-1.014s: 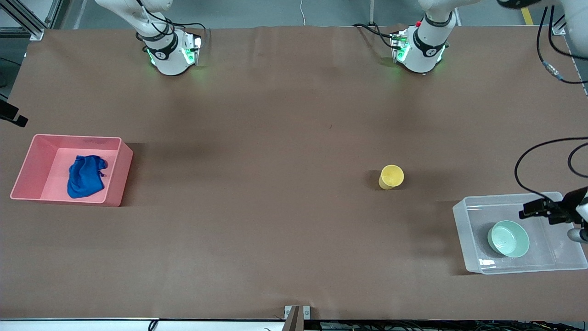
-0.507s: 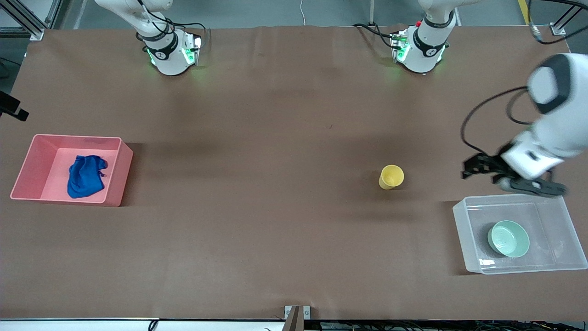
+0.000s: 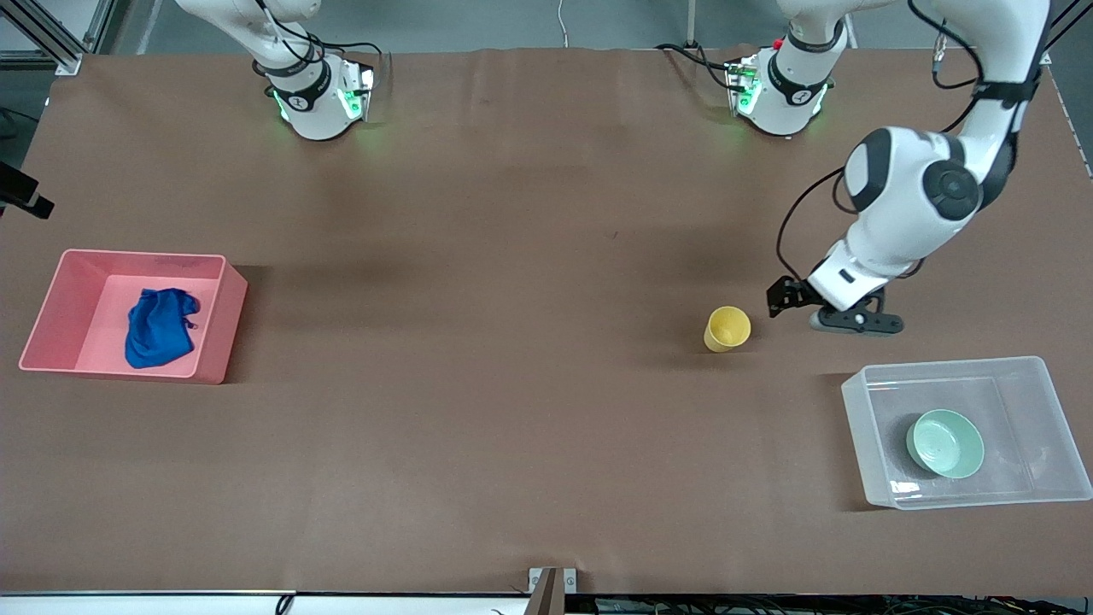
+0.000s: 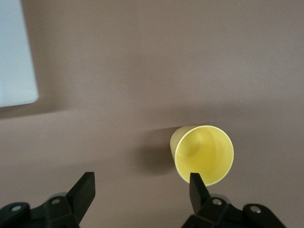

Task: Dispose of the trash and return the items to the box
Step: 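Grasp the yellow cup by its rim with the left gripper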

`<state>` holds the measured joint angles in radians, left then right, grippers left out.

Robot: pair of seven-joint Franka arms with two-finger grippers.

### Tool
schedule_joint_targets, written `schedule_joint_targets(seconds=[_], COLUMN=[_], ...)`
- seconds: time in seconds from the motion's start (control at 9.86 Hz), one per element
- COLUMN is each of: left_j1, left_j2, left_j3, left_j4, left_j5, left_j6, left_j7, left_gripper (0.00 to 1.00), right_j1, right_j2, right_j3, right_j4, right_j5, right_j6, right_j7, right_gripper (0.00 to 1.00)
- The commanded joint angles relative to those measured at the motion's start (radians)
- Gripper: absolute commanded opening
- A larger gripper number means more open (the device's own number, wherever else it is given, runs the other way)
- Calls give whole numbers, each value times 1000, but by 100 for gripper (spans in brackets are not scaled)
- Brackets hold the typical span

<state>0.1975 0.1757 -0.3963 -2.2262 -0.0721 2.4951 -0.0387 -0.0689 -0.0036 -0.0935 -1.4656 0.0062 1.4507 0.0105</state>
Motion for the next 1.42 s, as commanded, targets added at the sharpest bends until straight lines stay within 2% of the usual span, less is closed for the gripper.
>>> schedule_joint_targets(seconds=[0.0, 0.2, 0.51, 0.71, 0.81, 0.91, 1.01, 1.22, 1.32], left_j1=[-7, -12, -44, -46, -46, -43, -44, -43, -43], left_j2=[123, 191, 232, 248, 251, 258, 263, 266, 268], left_j3=[-3, -3, -3, -3, -3, -3, -1, -1, -2], left_j4=[3, 29, 48, 45, 43, 43, 43, 43, 43], left_j5=[6, 8, 35, 63, 74, 75, 75, 75, 75], left_j6=[100, 133, 136, 137, 137, 137, 137, 137, 137], left_j7=[-7, -6, -9, -9, -10, -10, -10, -10, -10], left_gripper=[88, 88, 88, 82, 54, 20, 11, 11, 6], right_j1=[1, 11, 9, 9, 9, 9, 9, 9, 9], right_j2=[-22, -22, -21, -21, -21, -21, -21, -21, -21], right_j3=[5, 5, 3, 3, 3, 3, 3, 3, 3], right_j4=[-29, -27, -27, -27, -27, -27, -27, -27, -27], right_j5=[-17, -17, -18, -19, -17, -18, -17, -17, -17], right_j6=[2, 2, 4, 4, 4, 4, 4, 2, 2], right_j7=[14, 17, 19, 17, 17, 17, 17, 17, 16], right_gripper=[100, 100, 100, 100, 100, 100, 100, 100, 100])
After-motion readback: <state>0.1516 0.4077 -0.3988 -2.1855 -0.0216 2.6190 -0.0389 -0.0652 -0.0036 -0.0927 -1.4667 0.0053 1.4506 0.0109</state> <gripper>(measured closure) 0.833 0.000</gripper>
